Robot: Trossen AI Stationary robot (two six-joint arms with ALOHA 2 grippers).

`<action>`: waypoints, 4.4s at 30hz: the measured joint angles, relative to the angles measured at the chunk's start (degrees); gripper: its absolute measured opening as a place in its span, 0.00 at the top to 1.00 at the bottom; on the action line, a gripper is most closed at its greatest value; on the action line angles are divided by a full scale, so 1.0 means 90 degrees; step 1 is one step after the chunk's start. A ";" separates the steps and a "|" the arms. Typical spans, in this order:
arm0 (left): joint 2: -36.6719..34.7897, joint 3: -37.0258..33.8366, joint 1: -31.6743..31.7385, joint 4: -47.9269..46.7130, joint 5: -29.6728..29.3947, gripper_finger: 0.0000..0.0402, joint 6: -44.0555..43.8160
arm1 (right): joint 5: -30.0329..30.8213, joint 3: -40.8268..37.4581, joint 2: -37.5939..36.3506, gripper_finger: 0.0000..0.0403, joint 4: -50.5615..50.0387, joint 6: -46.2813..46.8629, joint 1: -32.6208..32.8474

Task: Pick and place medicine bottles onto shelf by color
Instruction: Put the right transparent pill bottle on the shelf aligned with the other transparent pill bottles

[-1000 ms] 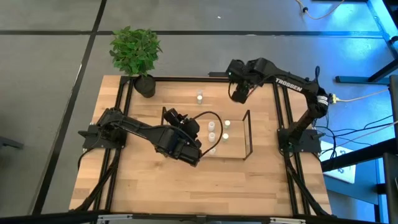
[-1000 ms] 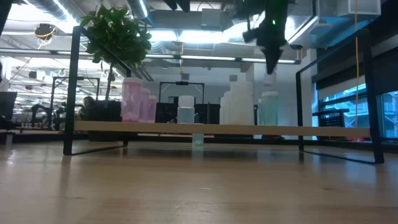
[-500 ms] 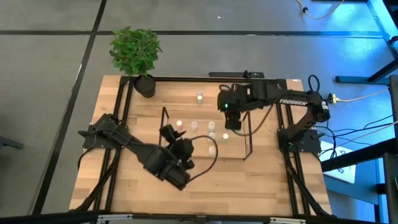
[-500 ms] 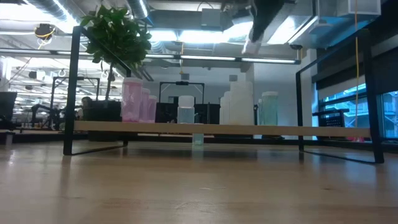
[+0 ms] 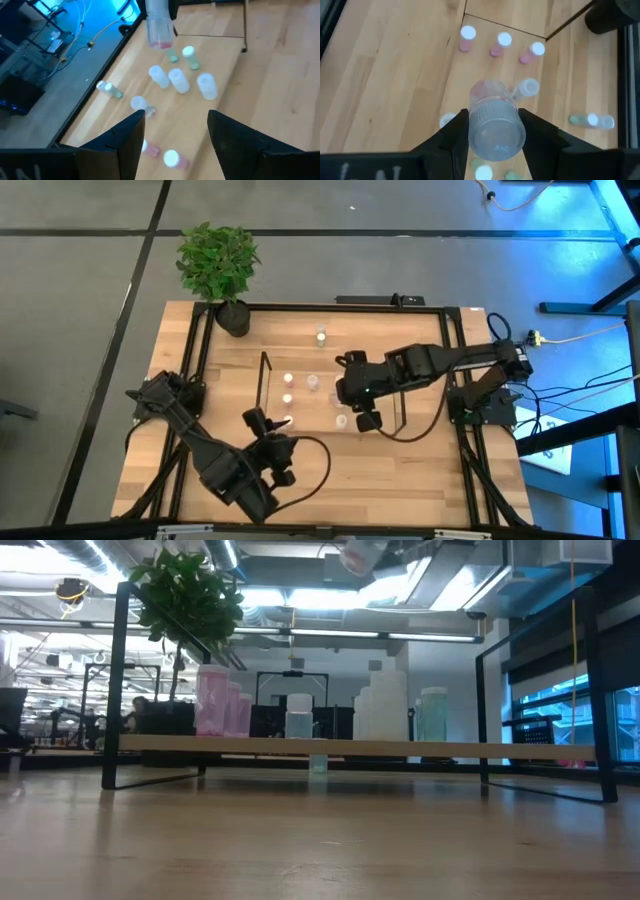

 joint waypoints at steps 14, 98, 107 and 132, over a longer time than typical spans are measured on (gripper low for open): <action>-0.0002 -0.0005 -0.0280 -0.0001 -0.0386 0.48 -0.0267 | -0.0352 -0.0003 0.0589 0.62 0.0453 -0.0655 -0.0014; -0.0362 0.0000 0.0034 -0.0001 -0.1095 0.48 0.1622 | -0.0665 -0.0008 0.2540 0.62 0.1074 -0.1656 -0.0745; -0.0362 0.0000 0.0037 0.0002 -0.1090 0.48 0.1622 | -0.0665 -0.0008 0.2540 0.62 0.1074 -0.1655 -0.0745; -0.0359 0.0000 0.0037 0.0009 -0.0590 0.48 0.1624 | -0.0117 0.0293 0.2535 0.62 0.0622 -0.1515 -0.0740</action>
